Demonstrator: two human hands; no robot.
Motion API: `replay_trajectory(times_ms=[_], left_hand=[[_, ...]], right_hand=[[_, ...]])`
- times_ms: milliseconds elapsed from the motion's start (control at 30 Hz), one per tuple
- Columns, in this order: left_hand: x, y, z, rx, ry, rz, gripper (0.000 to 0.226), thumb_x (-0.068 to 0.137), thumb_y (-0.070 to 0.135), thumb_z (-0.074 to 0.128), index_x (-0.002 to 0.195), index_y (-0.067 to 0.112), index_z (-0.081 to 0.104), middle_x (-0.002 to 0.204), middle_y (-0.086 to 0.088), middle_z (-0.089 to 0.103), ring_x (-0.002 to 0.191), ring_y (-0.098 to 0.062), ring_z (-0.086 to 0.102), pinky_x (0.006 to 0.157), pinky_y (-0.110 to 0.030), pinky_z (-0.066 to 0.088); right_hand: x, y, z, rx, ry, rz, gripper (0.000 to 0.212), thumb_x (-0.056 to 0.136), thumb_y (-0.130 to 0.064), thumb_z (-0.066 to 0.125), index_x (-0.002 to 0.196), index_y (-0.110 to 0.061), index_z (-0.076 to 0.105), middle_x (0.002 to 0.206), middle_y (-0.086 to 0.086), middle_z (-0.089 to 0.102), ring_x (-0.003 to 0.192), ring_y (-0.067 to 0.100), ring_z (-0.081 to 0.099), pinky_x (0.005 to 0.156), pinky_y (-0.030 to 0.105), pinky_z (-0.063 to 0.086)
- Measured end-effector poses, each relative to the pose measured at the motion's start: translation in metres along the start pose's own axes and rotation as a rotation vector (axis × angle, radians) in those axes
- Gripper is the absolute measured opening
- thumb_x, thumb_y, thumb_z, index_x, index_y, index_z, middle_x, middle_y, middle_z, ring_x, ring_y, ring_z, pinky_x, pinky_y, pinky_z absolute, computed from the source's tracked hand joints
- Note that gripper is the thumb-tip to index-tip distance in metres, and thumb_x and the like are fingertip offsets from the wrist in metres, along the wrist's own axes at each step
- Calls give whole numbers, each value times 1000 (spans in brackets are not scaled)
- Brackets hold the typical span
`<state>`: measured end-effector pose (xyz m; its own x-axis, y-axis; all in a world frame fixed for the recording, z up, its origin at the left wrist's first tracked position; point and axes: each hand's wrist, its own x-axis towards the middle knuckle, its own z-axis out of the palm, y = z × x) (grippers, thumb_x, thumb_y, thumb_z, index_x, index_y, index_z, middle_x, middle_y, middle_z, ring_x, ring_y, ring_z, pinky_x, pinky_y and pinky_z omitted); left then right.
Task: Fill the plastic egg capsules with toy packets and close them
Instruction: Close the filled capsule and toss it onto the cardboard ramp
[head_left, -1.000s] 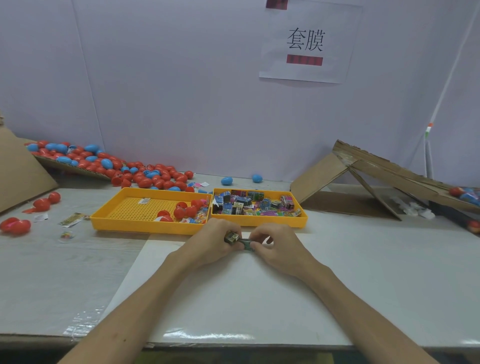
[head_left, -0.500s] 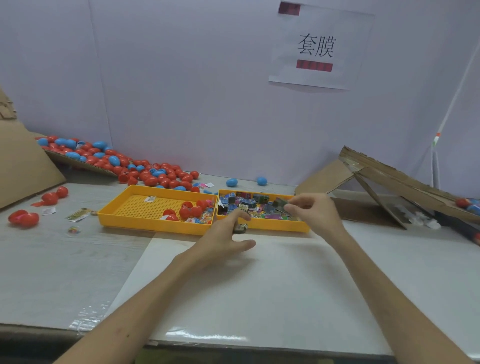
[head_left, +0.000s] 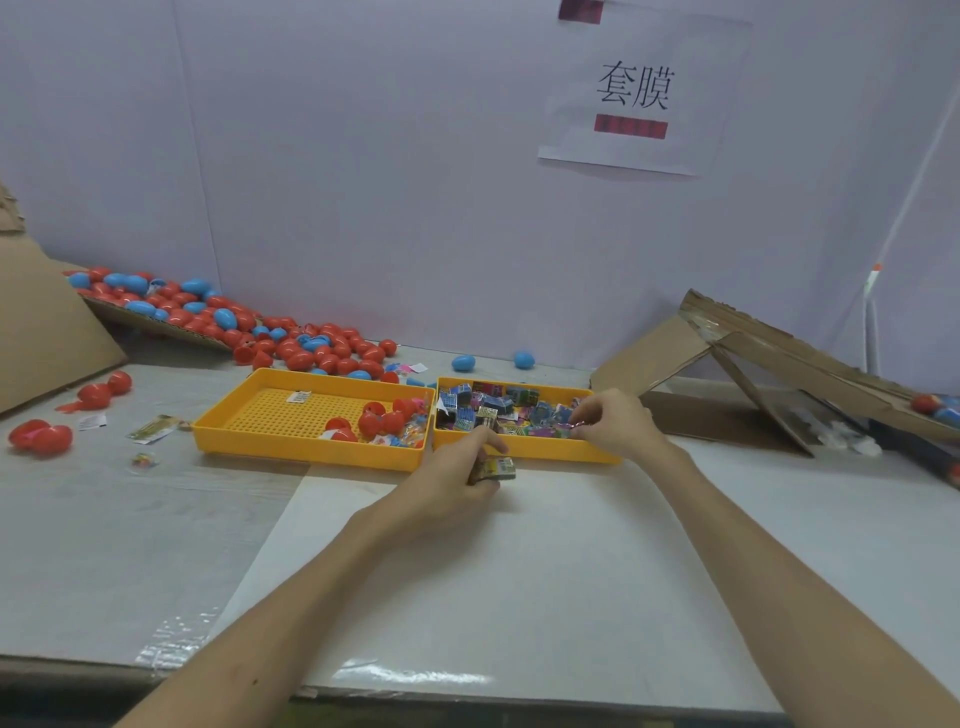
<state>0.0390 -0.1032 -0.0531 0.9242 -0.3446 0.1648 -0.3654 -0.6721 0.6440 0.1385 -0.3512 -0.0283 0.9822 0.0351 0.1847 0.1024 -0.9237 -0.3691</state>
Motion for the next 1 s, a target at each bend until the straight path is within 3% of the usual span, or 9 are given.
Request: replay_trajectory(times_ms=[100, 167, 300, 467, 567, 633, 700, 800, 1000], left_hand=[[1, -4, 0, -33, -1, 10, 34, 98, 17, 63, 127, 30, 50, 112, 4, 63, 95, -6, 59, 97, -33, 50], [2, -6, 1, -43, 0, 18, 35, 96, 17, 65, 125, 32, 51, 116, 4, 65, 99, -7, 62, 92, -29, 51], [5, -11, 4, -8, -5, 13, 40, 94, 18, 69, 125, 34, 52, 122, 4, 65, 107, -10, 59, 103, -33, 44], [7, -15, 4, -39, 35, 31, 41, 89, 19, 76, 117, 39, 53, 123, 5, 68, 102, -7, 59, 73, -5, 42], [8, -16, 4, -70, 66, 36, 44, 86, 21, 80, 113, 40, 52, 115, 7, 68, 96, -1, 59, 68, -2, 42], [8, -14, 4, -102, 107, 49, 44, 83, 21, 82, 111, 39, 53, 109, 8, 66, 94, 2, 59, 68, -2, 43], [8, -14, 3, -136, 164, 78, 42, 81, 19, 83, 107, 34, 54, 104, 6, 68, 90, 0, 61, 68, -5, 43], [9, -12, 2, -166, 238, 128, 39, 81, 15, 84, 102, 32, 56, 94, 9, 69, 83, -3, 62, 67, -11, 46], [9, -4, -1, -469, 202, 69, 36, 79, 14, 86, 105, 27, 65, 101, 4, 71, 83, -5, 70, 72, -21, 58]], right_hand=[[0, 1, 3, -62, 51, -34, 20, 89, -35, 72, 109, -32, 73, 96, -7, 69, 95, 15, 59, 82, 33, 33], [0, 3, 3, -97, 87, -47, 26, 92, -36, 67, 118, -33, 69, 97, -8, 67, 102, 18, 60, 85, 35, 31], [1, 6, 6, -149, 95, -36, 22, 98, -30, 55, 108, -32, 75, 116, -7, 70, 110, 23, 59, 94, 38, 30], [-7, -1, 6, -194, 181, -66, 28, 99, -21, 52, 115, -29, 73, 117, -1, 64, 116, 23, 53, 99, 40, 32], [-30, -26, 5, 240, 310, -209, 18, 93, -13, 63, 103, -23, 74, 102, -5, 68, 94, 16, 61, 88, 38, 46], [-53, -46, 9, 498, 157, -305, 11, 91, -17, 71, 88, -28, 73, 89, -9, 73, 80, 10, 66, 77, 34, 52], [-70, -57, 19, 596, -11, -294, 3, 91, -28, 74, 88, -29, 73, 84, -7, 74, 78, 10, 69, 75, 29, 55], [-82, -61, 29, 760, -131, -176, 12, 89, -30, 76, 97, -21, 72, 84, -2, 76, 76, 15, 73, 69, 24, 55], [-83, -53, 26, 1053, -142, -108, 13, 85, -11, 78, 97, -10, 72, 81, 5, 77, 75, 18, 73, 71, 25, 57]])
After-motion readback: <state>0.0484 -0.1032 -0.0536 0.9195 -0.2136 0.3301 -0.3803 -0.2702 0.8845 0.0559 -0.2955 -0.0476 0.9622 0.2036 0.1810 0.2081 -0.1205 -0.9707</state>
